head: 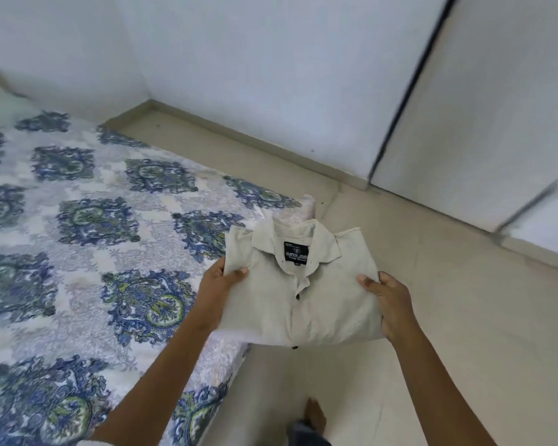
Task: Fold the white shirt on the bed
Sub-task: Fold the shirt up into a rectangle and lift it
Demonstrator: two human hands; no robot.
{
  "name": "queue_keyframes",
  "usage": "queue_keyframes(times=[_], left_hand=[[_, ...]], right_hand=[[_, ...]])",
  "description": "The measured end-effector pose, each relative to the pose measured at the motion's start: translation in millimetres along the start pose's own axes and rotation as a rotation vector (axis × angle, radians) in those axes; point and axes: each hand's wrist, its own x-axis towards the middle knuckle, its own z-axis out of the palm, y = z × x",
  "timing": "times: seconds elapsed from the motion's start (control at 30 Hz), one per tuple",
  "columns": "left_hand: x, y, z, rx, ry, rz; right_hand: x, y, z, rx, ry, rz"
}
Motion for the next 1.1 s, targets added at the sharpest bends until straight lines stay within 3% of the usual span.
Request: queue_keyframes(times=[0.23, 0.4, 0.77, 1.1], left_hand=[[67.1, -17.0, 5.0, -0.174, 0.279, -0.045], [138.6, -35.6, 5.0, -0.282, 0.359, -0.068], [271.7, -72.2, 20.9, -0.468, 0.6, -0.195], [346.3, -139.1, 27.1, -0.514, 0.869, -0.256]], right_hand=[[150.3, -47.2, 66.3, -0.334, -0.288, -0.061], [256.0, -45.6, 122.6, -0.538, -0.354, -0.089], [423.5, -34.0, 216.9, -0.771, -0.473, -0.06], [524.9, 18.7, 262.3, -0.784, -0.62, 0.048]])
